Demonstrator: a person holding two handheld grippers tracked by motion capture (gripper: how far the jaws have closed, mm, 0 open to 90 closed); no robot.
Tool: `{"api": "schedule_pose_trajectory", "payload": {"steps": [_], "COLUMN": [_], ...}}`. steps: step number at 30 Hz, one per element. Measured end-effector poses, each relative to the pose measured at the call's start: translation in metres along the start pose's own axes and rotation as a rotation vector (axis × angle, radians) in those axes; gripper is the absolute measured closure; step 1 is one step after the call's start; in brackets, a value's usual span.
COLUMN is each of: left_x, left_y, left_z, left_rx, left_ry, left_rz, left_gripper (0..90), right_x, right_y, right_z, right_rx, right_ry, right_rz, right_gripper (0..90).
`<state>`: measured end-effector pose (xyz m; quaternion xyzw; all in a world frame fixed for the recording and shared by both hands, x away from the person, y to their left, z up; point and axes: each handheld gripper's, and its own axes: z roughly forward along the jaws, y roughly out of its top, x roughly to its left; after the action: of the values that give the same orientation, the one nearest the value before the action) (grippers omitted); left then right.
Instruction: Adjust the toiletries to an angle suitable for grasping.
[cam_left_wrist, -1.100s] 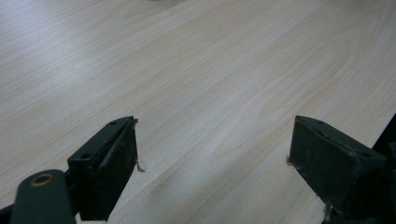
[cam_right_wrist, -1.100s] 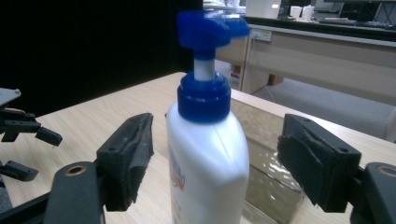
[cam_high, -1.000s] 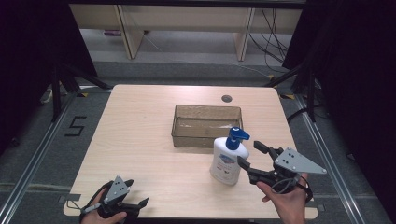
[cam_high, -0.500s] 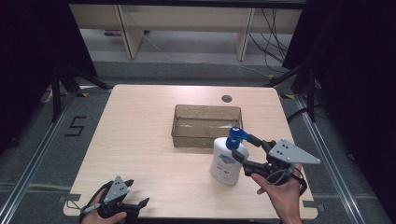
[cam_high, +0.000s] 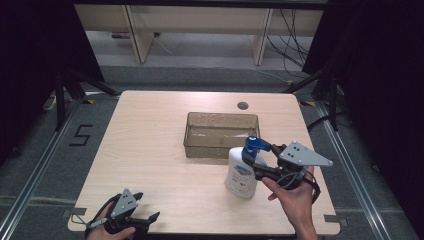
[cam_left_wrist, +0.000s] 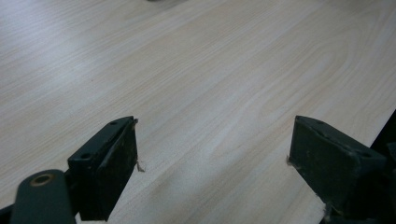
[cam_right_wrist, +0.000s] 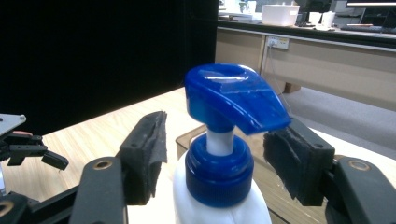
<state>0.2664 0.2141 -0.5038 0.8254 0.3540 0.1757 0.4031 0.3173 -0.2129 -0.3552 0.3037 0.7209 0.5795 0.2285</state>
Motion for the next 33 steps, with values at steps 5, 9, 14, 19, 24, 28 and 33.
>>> {"api": "schedule_pose_trajectory", "payload": {"steps": [5,9,14,19,24,28,33], "left_x": [0.000,-0.002,-0.002,-0.002,0.000,0.000,0.000], "left_y": [0.000,0.000,0.000,0.000,0.000,0.001,0.001], "left_z": [0.000,0.001,0.000,0.001,-0.001,-0.001,-0.001], "left_rx": [-0.001,-0.018,-0.016,-0.016,0.013,0.012,0.011], "left_ry": [-0.005,-0.004,-0.006,-0.012,0.000,-0.002,-0.004], "left_rz": [-0.001,-0.020,-0.017,-0.014,0.020,0.021,0.024], "left_gripper": [14.8,14.8,14.8,14.8,14.8,14.8,14.8], "right_x": [-0.004,-0.002,-0.003,-0.002,-0.003,-0.004,-0.002], "right_y": [0.000,0.000,-0.001,-0.002,-0.003,-0.002,-0.002], "right_z": [0.004,0.007,0.009,0.010,0.010,0.013,0.012], "right_rx": [-0.016,-0.015,-0.015,-0.026,-0.042,-0.063,-0.059], "right_ry": [-0.012,0.005,0.005,-0.003,0.008,-0.001,-0.009], "right_rz": [-0.034,0.001,-0.028,-0.044,-0.011,-0.049,-0.045], "right_gripper": [43.0,47.4,52.7,58.1,61.0,62.7,62.9]}}
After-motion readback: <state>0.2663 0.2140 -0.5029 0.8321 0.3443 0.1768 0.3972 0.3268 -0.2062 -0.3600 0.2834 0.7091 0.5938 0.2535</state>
